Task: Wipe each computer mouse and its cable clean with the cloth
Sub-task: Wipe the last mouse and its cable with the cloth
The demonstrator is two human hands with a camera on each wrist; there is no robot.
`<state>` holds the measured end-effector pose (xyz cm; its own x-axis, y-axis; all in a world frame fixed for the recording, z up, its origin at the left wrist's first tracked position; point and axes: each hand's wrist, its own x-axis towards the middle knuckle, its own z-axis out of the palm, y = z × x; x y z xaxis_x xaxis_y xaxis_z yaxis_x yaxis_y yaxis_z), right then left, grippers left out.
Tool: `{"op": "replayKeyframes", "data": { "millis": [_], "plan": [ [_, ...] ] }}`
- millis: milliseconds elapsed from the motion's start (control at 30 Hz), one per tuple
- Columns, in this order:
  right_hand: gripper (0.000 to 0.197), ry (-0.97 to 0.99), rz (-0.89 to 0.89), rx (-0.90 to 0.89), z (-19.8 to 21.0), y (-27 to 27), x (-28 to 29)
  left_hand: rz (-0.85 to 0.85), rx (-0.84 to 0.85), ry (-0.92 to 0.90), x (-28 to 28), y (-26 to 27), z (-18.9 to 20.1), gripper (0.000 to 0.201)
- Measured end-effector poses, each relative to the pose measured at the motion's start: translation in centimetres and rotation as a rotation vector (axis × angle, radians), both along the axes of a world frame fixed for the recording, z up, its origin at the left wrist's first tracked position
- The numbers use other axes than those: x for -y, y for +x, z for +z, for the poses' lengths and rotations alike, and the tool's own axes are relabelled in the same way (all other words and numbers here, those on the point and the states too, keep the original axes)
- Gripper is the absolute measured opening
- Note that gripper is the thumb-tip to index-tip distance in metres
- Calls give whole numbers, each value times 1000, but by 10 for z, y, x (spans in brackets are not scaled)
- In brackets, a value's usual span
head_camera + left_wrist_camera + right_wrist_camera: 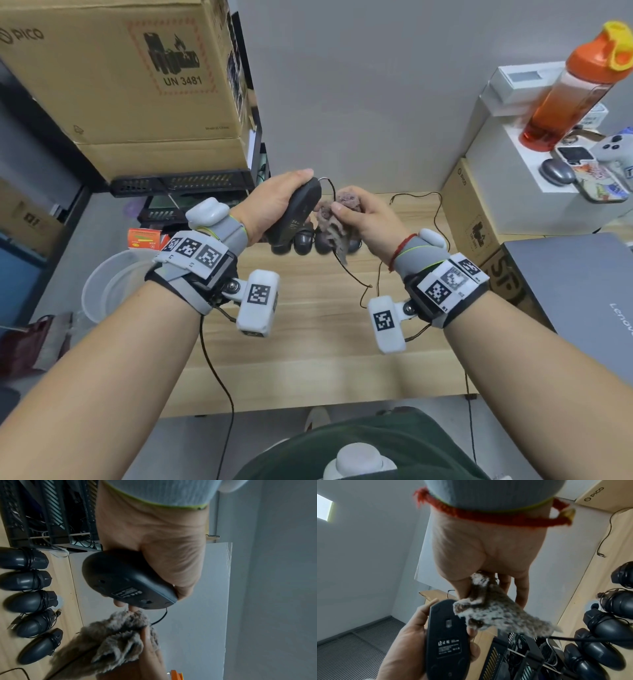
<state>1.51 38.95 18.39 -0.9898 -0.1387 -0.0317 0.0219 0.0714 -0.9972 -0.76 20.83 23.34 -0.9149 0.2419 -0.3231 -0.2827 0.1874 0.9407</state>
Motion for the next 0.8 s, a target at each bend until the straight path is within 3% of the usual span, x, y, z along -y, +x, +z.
{"op": "replayKeyframes", "data": {
  "millis": [133, 233, 433, 600, 800],
  "plan": [
    [9, -19, -59, -25, 5, -6, -7, -75, -101, -72, 2, -4, -2, 34],
    [10, 68, -66, -163, 14, -12, -16, -106, -153, -104, 4, -7, -3, 34],
    [3, 632, -41, -295, 30, -23, -31, -196, -242, -192, 7, -17, -11, 44],
    [8, 963, 5, -355, 41, -29, -28, -291, -375, -368, 6, -23, -18, 40],
    [9, 1031, 43, -369, 40, -31, -18, -331, -376, -520, 1, -24, -27, 22]
  ]
}}
